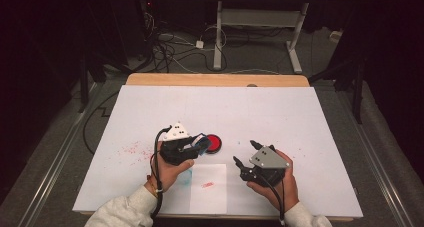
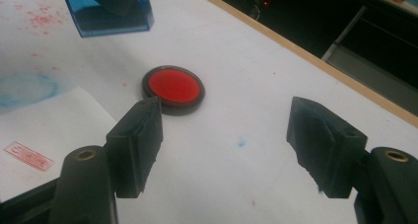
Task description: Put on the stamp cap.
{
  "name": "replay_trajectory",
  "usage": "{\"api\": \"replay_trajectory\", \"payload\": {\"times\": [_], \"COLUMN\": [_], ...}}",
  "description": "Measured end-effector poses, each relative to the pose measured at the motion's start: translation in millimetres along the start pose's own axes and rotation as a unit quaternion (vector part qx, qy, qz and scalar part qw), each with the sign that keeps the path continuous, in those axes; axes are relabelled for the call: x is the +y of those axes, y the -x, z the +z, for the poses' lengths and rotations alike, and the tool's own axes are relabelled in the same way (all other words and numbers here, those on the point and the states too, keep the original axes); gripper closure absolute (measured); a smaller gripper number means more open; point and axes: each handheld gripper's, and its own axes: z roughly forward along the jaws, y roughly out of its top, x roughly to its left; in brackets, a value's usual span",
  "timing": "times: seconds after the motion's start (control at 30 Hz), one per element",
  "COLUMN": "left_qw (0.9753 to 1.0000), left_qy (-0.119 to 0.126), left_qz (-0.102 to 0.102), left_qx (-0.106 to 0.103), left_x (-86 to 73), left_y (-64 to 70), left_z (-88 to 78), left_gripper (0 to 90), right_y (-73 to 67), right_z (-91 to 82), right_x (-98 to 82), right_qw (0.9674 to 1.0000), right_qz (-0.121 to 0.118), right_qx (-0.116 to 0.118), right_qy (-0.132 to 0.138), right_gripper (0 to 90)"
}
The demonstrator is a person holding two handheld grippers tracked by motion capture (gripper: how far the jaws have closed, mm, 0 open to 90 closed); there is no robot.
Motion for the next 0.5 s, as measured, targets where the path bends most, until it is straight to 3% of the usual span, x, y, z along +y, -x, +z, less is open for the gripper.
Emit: {"api": "replay_trajectory", "payload": {"times": [0.5], "left_qw": [0.9993], "left_qy": [-0.007], "left_qz": [0.017], "left_qx": [0.032], "left_x": [5.6], "left_y": [-12.5], "left_z": [-15.0], "left_gripper": [67.6], "right_y": [15.7], "right_z": [-21.3], "right_x": [-17.4], "right_qw": [0.9996], "right_qz": [0.005], "right_qx": [-0.029], "right_qy": [-0.006], "right_gripper": [26.9]}}
